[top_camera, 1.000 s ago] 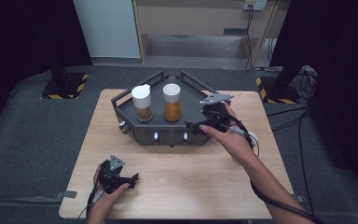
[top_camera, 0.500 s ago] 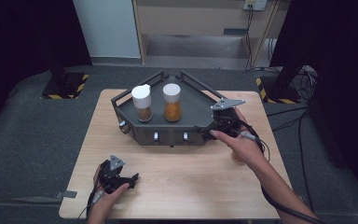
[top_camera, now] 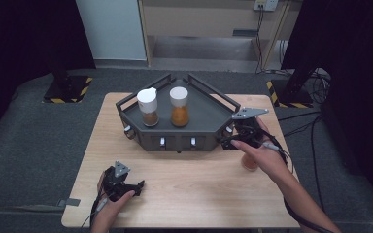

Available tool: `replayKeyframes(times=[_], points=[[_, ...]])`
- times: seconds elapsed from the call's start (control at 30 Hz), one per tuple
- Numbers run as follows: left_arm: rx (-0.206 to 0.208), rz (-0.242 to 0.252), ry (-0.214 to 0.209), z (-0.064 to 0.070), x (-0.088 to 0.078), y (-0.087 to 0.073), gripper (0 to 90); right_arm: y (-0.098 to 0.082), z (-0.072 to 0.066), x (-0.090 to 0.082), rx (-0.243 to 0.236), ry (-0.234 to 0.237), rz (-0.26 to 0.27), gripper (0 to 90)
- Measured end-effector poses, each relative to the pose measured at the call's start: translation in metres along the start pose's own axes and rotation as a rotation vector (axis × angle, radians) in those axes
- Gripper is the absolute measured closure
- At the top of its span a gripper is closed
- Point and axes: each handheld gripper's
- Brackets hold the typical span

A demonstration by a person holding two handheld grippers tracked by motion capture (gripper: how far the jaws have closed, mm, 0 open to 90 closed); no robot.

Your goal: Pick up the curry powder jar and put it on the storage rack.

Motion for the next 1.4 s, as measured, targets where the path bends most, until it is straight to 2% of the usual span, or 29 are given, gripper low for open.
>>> replayKeyframes(times=[0.7, 1.4], points=[[0.000, 0.000, 0.000, 0.000, 0.000, 0.000, 1.7, -0.023, 0.020, -0.008, 0.044, -0.043, -0.021, 4.3], [0.000, 0.000, 0.000, 0.000, 0.000, 0.000, 1.7, -0.036, 0.035, -0.019, 0.053, -0.086, -0.036, 4.3]])
Point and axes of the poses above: each handheld gripper's, and its own axes: x roughly forward along the jaws, y roughly out of its top, z roughly to its right, and after that the axes turned 15 degrees about -y, right-handed
